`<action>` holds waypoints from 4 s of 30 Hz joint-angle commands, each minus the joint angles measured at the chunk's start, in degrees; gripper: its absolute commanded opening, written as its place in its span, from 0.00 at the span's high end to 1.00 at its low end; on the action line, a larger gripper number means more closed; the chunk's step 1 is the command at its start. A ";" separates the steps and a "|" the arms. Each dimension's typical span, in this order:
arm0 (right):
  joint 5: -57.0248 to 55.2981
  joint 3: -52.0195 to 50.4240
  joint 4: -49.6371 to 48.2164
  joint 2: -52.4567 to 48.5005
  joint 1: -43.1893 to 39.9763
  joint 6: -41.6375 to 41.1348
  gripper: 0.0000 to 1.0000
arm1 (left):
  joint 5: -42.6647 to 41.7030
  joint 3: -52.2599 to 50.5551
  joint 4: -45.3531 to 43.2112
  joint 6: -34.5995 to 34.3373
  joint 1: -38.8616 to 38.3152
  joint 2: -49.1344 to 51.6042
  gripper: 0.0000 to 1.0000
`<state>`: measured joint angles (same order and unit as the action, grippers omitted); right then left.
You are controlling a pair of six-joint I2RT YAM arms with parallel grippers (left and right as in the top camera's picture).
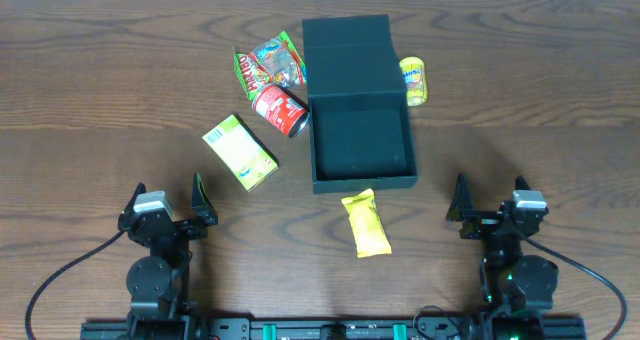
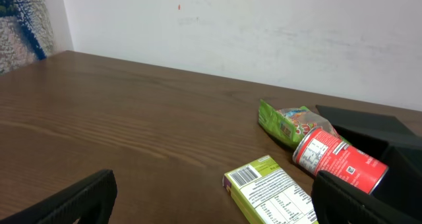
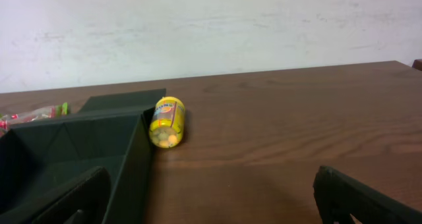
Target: Pack container
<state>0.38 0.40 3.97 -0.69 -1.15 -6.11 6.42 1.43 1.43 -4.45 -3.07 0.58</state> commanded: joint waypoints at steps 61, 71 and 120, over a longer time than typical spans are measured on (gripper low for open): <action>-0.20 -0.09 0.31 0.28 0.81 -0.68 0.01 | -4.96 116.08 58.99 5.75 -11.17 102.62 0.05; -0.17 -0.09 0.31 0.31 0.81 -0.68 0.01 | -14.19 115.97 68.78 4.24 -11.69 113.63 0.05; -0.17 -0.09 0.33 0.31 0.81 -0.68 0.01 | -5.14 115.99 39.80 51.54 -12.96 136.56 0.09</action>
<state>0.36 0.40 3.97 -0.69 -1.15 -6.11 2.85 116.29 41.32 41.82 -16.14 136.42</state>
